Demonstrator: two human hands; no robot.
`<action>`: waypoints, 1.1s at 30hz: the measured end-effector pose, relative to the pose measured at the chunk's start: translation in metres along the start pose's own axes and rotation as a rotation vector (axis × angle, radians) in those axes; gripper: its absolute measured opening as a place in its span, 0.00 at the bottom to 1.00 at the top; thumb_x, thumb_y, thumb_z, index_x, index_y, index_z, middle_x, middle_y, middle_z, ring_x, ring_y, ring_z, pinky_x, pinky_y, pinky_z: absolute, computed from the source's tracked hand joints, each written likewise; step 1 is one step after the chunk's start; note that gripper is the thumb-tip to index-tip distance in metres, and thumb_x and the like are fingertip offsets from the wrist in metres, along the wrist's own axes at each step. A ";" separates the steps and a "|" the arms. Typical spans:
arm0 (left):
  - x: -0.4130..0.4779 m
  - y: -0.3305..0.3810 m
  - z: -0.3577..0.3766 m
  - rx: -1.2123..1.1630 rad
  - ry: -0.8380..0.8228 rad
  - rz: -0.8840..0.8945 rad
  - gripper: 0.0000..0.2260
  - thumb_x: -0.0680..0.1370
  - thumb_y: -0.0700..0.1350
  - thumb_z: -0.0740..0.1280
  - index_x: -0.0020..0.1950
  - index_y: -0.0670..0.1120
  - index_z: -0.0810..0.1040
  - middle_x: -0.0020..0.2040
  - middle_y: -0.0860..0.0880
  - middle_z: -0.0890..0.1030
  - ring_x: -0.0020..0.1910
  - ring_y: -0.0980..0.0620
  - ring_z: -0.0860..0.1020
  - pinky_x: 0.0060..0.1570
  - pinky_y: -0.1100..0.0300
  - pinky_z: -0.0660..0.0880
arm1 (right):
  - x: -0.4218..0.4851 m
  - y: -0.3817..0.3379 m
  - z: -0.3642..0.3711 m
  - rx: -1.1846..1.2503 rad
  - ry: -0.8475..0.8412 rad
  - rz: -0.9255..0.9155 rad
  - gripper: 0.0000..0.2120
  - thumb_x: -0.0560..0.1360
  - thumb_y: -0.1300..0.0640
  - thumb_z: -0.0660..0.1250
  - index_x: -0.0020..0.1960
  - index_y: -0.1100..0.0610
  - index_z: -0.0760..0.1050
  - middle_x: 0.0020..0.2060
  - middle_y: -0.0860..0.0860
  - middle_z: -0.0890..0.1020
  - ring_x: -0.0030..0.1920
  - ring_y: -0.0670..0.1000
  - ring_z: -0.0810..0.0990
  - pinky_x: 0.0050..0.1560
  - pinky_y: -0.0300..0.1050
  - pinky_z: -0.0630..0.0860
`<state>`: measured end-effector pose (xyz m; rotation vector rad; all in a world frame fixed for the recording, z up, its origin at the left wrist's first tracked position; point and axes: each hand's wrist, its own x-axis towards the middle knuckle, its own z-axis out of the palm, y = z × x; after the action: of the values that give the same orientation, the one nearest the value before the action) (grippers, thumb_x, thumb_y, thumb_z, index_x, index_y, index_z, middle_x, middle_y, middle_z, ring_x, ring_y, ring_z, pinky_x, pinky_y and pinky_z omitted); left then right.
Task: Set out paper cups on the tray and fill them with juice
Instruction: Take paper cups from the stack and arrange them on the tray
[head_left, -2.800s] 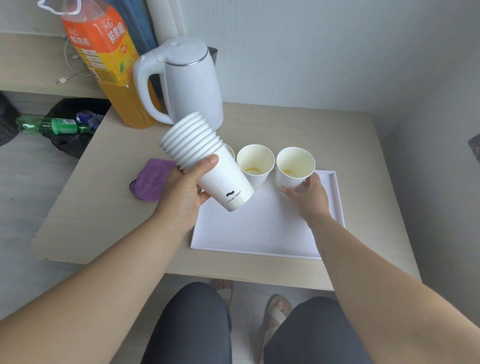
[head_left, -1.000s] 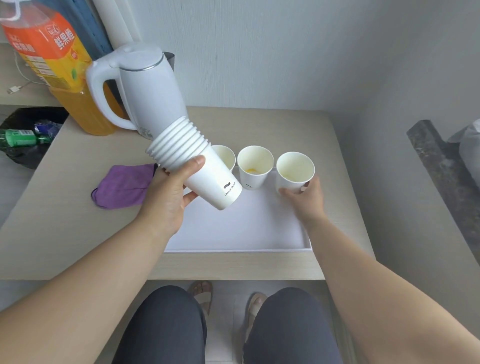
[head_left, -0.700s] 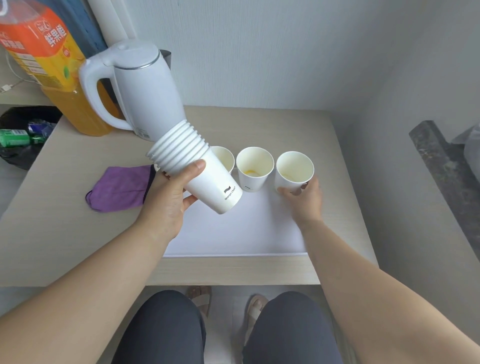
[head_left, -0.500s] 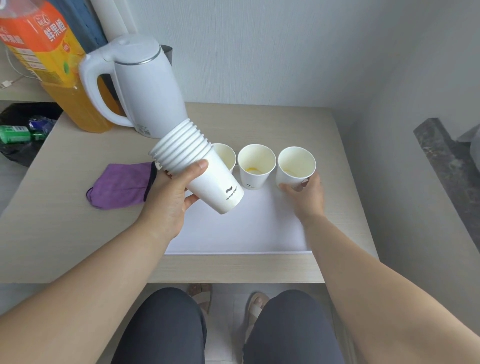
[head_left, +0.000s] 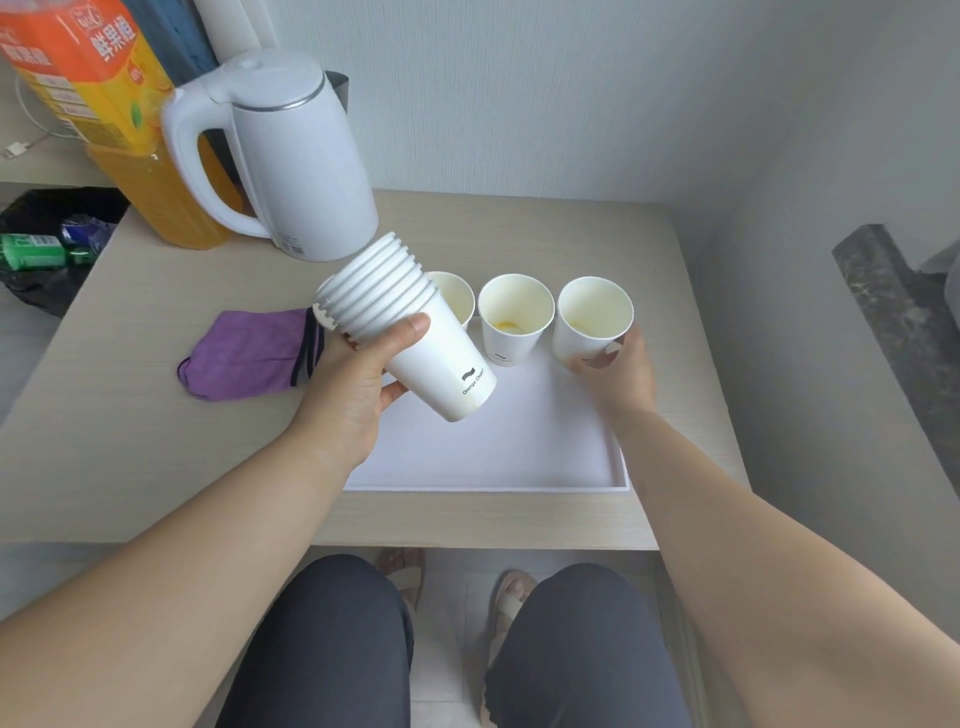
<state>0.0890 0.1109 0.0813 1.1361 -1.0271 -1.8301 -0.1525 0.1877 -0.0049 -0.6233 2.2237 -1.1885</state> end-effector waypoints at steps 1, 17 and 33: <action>-0.001 0.000 0.001 0.000 0.000 -0.004 0.18 0.65 0.47 0.72 0.54 0.54 0.77 0.55 0.56 0.82 0.60 0.54 0.78 0.49 0.55 0.77 | -0.001 -0.001 -0.001 0.004 0.003 0.003 0.32 0.69 0.56 0.74 0.68 0.52 0.64 0.58 0.52 0.77 0.42 0.39 0.74 0.41 0.37 0.68; -0.050 -0.003 -0.016 0.009 -0.012 0.020 0.31 0.64 0.42 0.73 0.66 0.49 0.71 0.55 0.52 0.82 0.52 0.58 0.82 0.39 0.61 0.78 | -0.157 -0.074 0.046 -0.003 -0.409 -0.317 0.45 0.61 0.34 0.75 0.70 0.53 0.65 0.61 0.46 0.75 0.58 0.49 0.75 0.56 0.48 0.76; -0.056 0.012 -0.079 0.033 0.054 0.045 0.25 0.64 0.42 0.74 0.61 0.45 0.77 0.56 0.47 0.83 0.55 0.49 0.81 0.46 0.56 0.80 | -0.172 -0.085 0.090 -0.168 -0.581 -0.485 0.35 0.69 0.51 0.75 0.71 0.53 0.62 0.61 0.49 0.74 0.59 0.50 0.73 0.55 0.45 0.73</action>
<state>0.1836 0.1363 0.0879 1.1659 -1.0473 -1.7438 0.0469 0.1972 0.0670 -1.4334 1.7248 -0.8731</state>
